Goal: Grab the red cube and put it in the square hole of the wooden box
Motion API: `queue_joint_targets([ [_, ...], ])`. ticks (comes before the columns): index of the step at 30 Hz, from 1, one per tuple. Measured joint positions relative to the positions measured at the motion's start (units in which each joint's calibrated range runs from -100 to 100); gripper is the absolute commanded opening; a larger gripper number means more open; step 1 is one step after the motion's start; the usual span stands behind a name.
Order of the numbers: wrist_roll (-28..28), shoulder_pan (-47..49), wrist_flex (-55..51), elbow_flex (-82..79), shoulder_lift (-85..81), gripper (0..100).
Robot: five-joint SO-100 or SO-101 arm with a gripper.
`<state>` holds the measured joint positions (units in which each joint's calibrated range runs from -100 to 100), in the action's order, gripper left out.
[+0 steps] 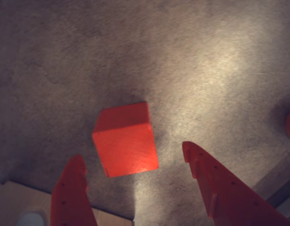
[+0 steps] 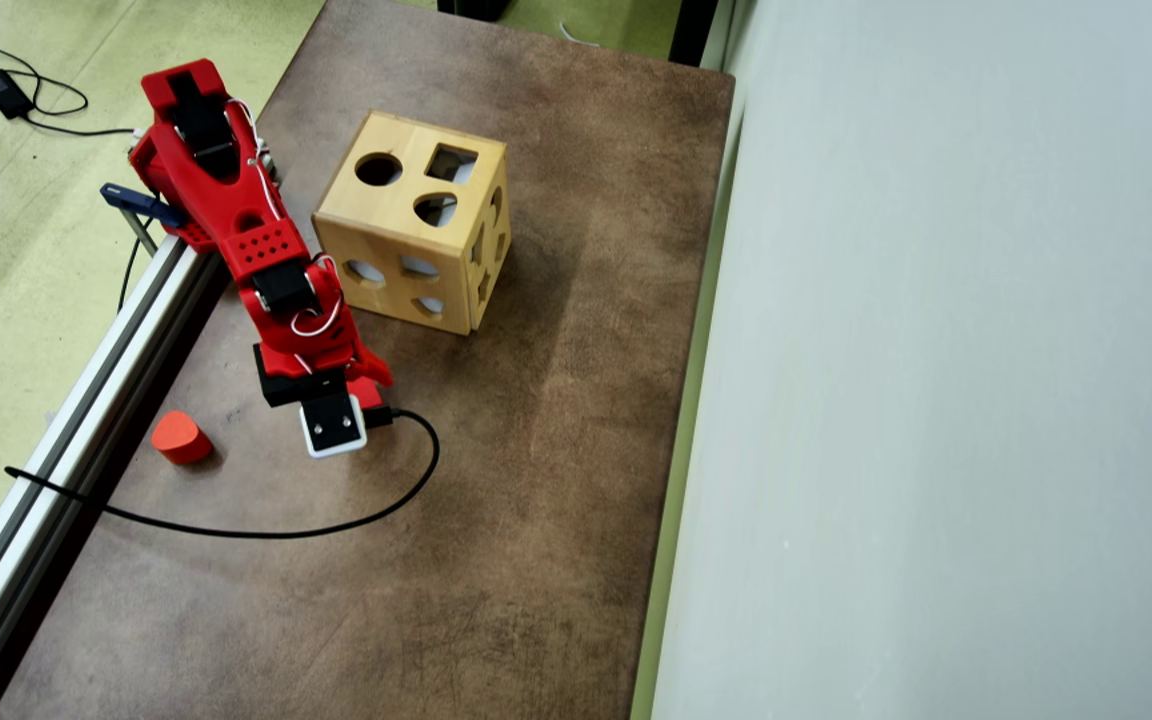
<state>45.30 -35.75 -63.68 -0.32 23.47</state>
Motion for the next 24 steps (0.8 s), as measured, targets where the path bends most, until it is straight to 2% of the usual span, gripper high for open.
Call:
queue_joint_targets([
  [24,0.0,1.1,1.4,1.6,12.5,32],
])
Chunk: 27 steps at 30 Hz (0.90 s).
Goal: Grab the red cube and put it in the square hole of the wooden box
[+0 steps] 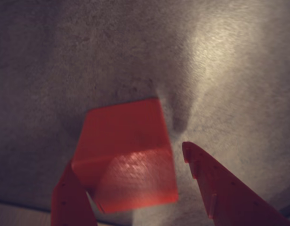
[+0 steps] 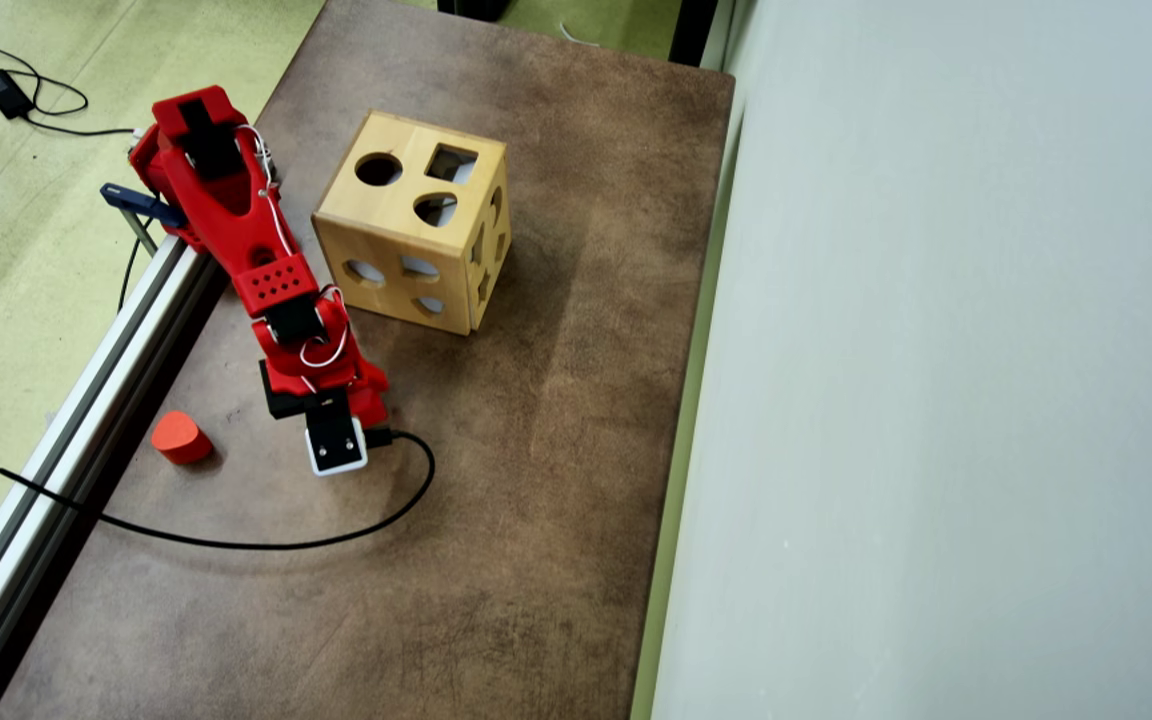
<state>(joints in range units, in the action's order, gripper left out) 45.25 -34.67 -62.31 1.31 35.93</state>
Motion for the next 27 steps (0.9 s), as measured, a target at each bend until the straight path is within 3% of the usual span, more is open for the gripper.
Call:
queue_joint_targets([
  [11,0.0,0.7,0.0,6.7,5.3,30],
  [21,-0.1,1.2,0.0,7.0,5.3,2],
  [27,-0.1,1.4,-0.2,7.0,5.3,2],
])
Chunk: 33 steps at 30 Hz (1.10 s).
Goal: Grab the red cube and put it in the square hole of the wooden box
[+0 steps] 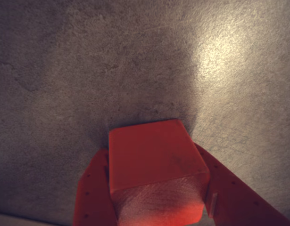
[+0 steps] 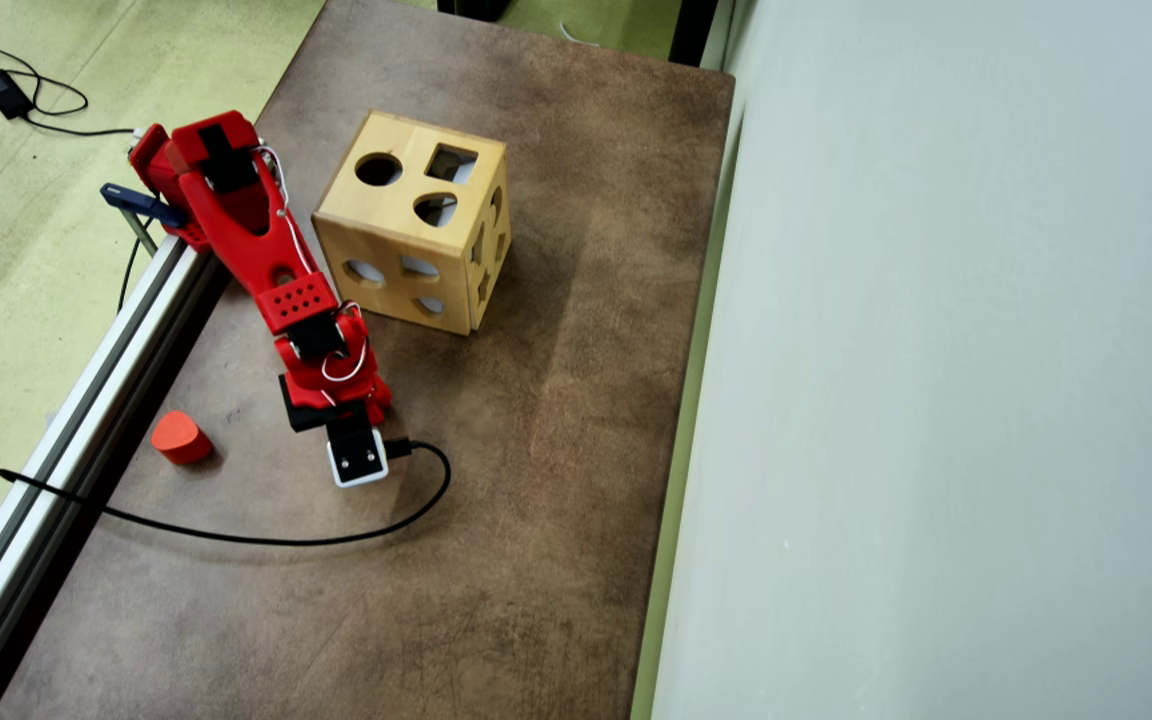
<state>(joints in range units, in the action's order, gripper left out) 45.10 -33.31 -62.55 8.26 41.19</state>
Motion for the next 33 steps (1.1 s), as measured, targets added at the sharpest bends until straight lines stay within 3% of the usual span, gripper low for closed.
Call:
queue_joint_targets([
  [9,-0.2,0.1,-8.4,-0.3,-7.6,2],
  [14,-4.1,0.1,-17.1,-0.3,-20.7,2],
  [24,-16.6,0.4,-28.5,-0.3,-49.7,2],
  [33,-30.7,6.5,-34.8,-0.3,-56.3,2],
])
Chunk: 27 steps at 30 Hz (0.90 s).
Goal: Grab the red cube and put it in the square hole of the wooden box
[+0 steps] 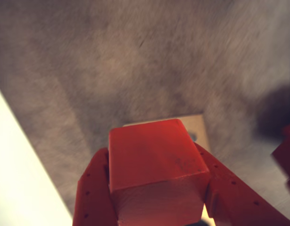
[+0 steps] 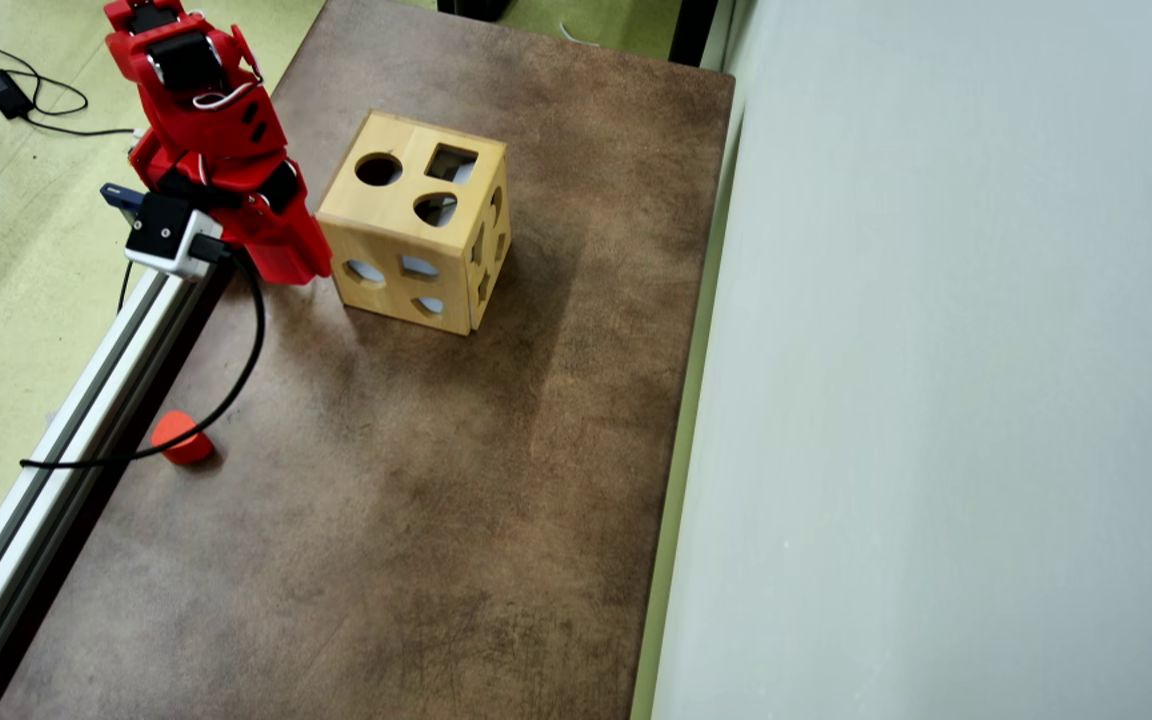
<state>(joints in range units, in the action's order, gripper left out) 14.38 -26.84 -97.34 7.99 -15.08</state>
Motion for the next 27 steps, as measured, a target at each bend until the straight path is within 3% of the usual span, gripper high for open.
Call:
queue_joint_targets([
  [15,-16.0,30.4,0.0,0.1,4.7,2],
  [27,-19.8,34.7,0.0,0.1,12.5,2],
])
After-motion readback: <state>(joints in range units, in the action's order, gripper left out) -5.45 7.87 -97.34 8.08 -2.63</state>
